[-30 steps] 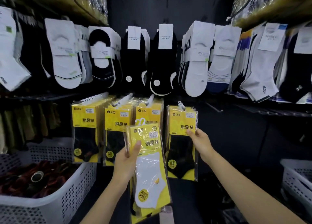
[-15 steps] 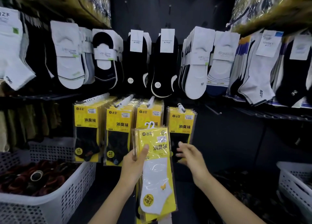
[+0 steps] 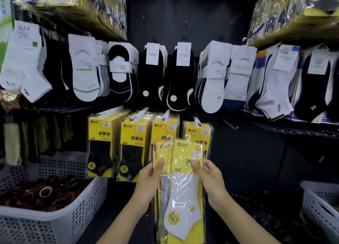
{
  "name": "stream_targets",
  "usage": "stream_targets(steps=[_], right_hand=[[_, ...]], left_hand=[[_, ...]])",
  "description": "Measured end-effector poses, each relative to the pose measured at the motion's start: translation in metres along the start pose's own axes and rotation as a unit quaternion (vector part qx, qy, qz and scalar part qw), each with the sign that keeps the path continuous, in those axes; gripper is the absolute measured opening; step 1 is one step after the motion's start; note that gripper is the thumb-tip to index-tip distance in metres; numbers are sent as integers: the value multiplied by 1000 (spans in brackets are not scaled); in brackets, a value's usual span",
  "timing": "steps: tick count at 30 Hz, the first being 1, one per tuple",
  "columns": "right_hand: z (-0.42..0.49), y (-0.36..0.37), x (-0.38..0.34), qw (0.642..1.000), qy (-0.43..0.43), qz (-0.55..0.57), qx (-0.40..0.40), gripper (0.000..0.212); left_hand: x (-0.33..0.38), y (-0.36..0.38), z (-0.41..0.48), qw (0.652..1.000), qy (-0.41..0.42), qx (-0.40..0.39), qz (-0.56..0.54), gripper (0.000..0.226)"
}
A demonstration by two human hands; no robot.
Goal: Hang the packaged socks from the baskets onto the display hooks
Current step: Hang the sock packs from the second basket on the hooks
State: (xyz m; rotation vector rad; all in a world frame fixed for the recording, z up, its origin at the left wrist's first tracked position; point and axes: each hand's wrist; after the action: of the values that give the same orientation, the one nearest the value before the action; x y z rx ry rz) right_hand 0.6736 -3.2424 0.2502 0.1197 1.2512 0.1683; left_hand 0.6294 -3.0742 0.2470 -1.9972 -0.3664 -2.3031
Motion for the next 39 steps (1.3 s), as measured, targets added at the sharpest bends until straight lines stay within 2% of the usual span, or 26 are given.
stream_targets(steps=[3, 6, 11, 19, 24, 29, 32, 34, 36, 39], right_hand=[[7, -10, 2, 999, 5, -28, 18, 11], [19, -24, 0, 996, 0, -42, 75, 8], [47, -41, -15, 988, -33, -65, 133, 11], [84, -32, -15, 991, -38, -114, 61, 6], [97, -29, -1, 995, -13, -81, 62, 9], [106, -31, 21, 989, 38, -70, 128, 19], [102, -38, 36, 976, 72, -83, 188, 14], [94, -43, 44, 968, 86, -91, 217, 21], [80, -44, 47, 972, 91, -85, 199, 24], [54, -33, 39, 990, 92, -56, 95, 20]], left_hand=[[-3, -5, 4, 999, 0, 33, 6, 30], [-4, -14, 11, 998, -7, 63, -5, 23], [-5, -30, 20, 997, 1, 73, -4, 20], [-15, -38, 30, 997, -12, 71, -14, 19], [-18, -33, 35, 997, -11, 75, -10, 17], [-17, -26, 38, 998, -14, 65, -11, 16], [-18, -24, 37, 998, -19, 63, -12, 18], [-19, -24, 36, 998, -24, 62, -15, 19], [-20, -22, 33, 998, -30, 56, -22, 20], [-21, -12, 28, 998, -36, 44, -34, 18]])
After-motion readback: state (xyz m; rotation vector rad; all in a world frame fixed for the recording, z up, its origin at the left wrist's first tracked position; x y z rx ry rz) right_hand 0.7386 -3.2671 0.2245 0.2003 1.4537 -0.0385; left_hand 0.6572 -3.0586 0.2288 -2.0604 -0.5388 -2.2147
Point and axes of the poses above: each hand's wrist, its own z-axis towards the middle knuckle, its own y-axis out of the palm, x = y × z, and after that the axes turned 8 degrees about -y, right-handed
